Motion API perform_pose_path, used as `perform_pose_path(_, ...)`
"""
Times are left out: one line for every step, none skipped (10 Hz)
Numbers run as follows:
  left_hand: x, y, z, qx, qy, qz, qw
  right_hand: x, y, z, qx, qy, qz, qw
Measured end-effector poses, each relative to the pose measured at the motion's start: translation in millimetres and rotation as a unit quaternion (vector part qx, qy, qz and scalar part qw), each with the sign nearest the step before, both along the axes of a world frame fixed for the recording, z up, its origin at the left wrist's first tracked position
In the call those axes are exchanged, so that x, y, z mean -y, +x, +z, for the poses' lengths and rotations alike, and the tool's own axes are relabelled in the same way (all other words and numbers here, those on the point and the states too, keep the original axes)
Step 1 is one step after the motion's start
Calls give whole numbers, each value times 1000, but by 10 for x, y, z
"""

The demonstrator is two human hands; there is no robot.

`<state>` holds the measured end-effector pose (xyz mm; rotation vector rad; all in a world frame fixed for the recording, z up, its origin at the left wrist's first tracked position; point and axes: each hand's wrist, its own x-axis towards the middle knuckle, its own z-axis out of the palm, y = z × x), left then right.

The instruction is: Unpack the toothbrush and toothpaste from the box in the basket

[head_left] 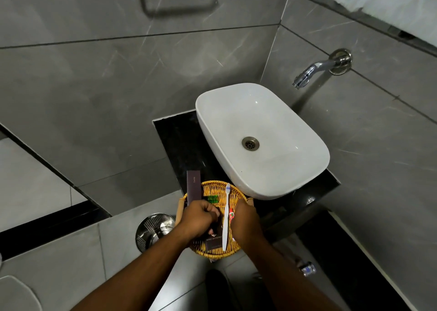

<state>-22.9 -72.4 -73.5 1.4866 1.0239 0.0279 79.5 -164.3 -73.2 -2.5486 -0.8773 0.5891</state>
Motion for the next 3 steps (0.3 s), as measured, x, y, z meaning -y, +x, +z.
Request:
perform_pose_path(-34, -31, 45, -2, 5, 8, 1000, 0, -39, 5, -9, -53, 41, 998)
perform_pose_path(-91, -90, 53, -8, 28, 14, 999, 22, -12, 28, -46, -36, 53, 997)
perform_pose_path(-244, -162, 67, -14, 92, -11, 996, 5, 75, 121, -20, -54, 81, 995)
